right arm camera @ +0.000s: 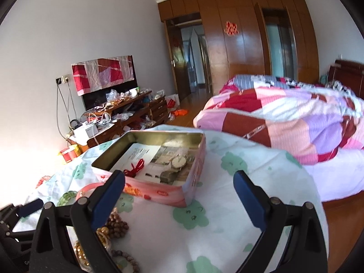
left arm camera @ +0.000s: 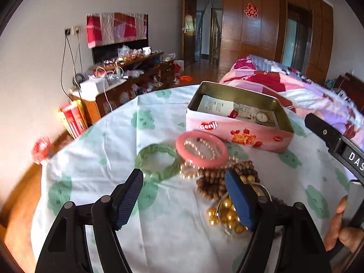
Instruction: Organize jewelry
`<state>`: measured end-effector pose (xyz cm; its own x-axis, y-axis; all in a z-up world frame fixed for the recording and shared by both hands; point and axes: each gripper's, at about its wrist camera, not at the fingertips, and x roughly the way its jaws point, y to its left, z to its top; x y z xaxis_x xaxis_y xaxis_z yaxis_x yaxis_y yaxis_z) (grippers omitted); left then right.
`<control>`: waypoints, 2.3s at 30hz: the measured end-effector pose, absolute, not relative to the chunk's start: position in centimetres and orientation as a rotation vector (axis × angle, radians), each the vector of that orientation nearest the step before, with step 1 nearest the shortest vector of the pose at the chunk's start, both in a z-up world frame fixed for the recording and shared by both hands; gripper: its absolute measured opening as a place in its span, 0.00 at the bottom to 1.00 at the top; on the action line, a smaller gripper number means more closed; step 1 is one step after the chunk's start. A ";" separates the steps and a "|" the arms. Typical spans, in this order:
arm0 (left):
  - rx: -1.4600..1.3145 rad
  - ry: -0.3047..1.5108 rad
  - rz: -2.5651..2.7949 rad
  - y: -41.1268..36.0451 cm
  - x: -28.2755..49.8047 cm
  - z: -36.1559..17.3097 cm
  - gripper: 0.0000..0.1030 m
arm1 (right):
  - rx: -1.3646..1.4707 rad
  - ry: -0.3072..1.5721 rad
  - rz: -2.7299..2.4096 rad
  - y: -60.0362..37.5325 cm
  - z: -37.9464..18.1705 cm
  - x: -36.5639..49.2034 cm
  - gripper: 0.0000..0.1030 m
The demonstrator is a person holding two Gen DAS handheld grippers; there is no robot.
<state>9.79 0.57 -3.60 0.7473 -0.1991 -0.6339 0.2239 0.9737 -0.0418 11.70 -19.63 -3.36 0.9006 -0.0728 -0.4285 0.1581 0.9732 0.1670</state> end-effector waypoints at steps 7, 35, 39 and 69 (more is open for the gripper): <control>0.062 0.707 -0.282 1.2 8.1 -3.8 0.72 | 0.181 0.476 -0.045 -18.4 -3.4 10.5 0.74; 0.024 0.720 -0.242 3.5 7.7 -4.1 0.72 | 0.208 0.766 0.346 -13.9 -6.8 11.9 0.13; 0.008 0.722 -0.248 3.7 7.9 -4.1 0.72 | 0.233 0.708 0.346 -14.2 -6.0 11.5 0.13; 0.040 0.882 -0.534 -4.7 9.4 -5.5 0.64 | 0.387 0.554 0.282 -19.9 -2.0 12.1 0.12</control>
<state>9.38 -4.73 -5.54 0.5137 -0.4283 -0.7434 0.4606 0.8687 -0.1822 12.12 -19.93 -1.96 0.8153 0.3603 -0.4532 -0.1555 0.8903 0.4281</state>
